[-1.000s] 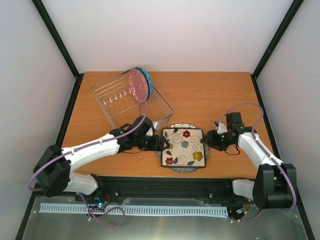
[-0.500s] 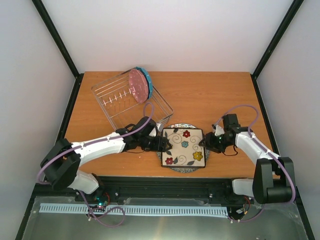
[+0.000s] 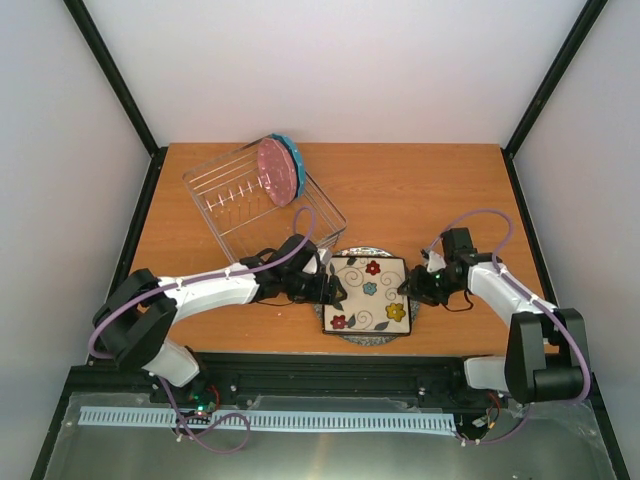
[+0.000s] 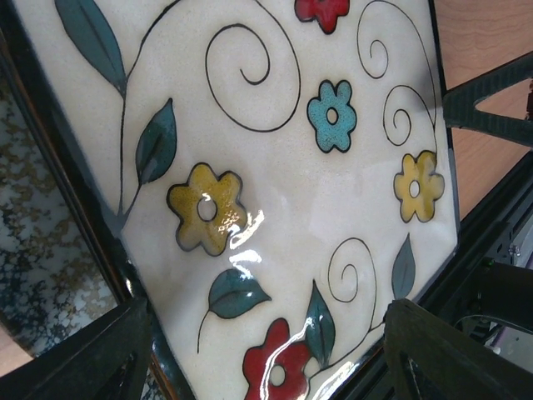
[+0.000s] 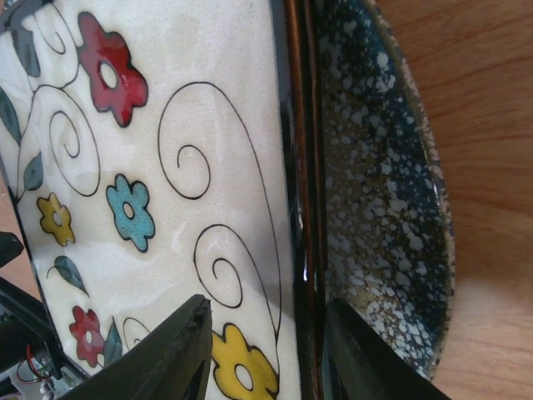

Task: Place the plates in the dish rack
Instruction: Pick up the plate at the center of the board.

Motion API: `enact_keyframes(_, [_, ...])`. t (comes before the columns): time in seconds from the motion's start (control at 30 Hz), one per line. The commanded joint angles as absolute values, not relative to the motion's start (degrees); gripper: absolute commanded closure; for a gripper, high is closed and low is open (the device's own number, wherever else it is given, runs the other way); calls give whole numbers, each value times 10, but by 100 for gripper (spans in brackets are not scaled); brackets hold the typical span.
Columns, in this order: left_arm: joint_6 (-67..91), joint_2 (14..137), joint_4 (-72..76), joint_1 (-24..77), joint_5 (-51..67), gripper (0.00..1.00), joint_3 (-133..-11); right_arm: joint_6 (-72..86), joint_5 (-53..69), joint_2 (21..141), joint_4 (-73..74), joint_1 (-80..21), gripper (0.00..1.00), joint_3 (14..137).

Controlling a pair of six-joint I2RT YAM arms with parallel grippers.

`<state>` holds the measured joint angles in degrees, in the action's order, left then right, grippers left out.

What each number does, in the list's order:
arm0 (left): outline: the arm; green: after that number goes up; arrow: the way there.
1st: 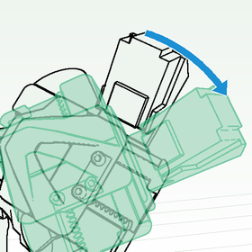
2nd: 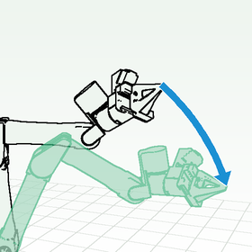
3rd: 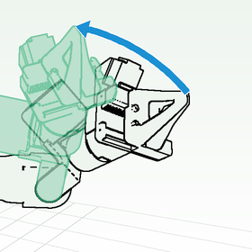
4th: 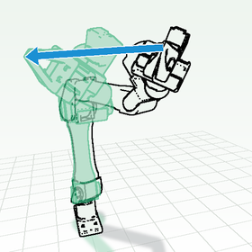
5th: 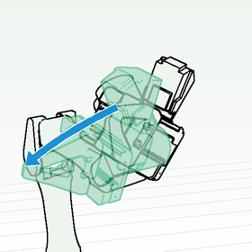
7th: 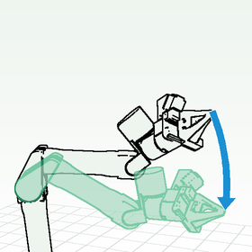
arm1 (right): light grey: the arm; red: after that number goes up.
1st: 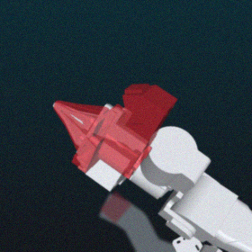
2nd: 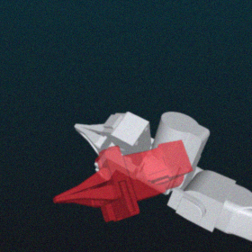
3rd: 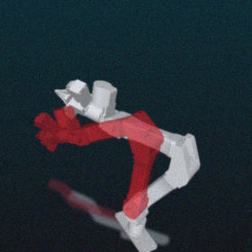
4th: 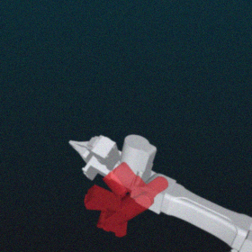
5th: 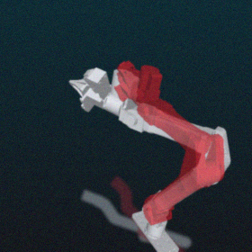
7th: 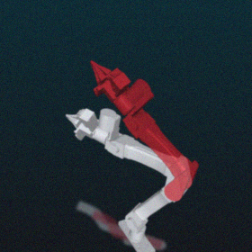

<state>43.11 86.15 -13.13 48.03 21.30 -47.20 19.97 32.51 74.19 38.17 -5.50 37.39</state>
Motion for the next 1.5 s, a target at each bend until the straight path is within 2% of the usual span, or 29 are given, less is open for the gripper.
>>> enact_keyframes(0.0, [415,865,-102,485,221,23,-490,199,324,756,372,-64,63,370])
enact_keyframes(0.1, [415,865,-102,486,221,24,-489,198,323,760,372,-66,67,371])
enact_keyframes(0.27, [417,868,-99,486,222,24,-486,198,321,751,383,-67,93,379])
enact_keyframes(0.33, [418,869,-97,486,223,24,-487,198,318,743,395,-67,97,386])
enact_keyframes(0.9, [415,895,-86,486,224,25,-475,194,345,703,434,-67,97,410])
enact_keyframes(1.47, [414,947,-42,486,238,28,-431,175,397,752,397,-67,96,400])
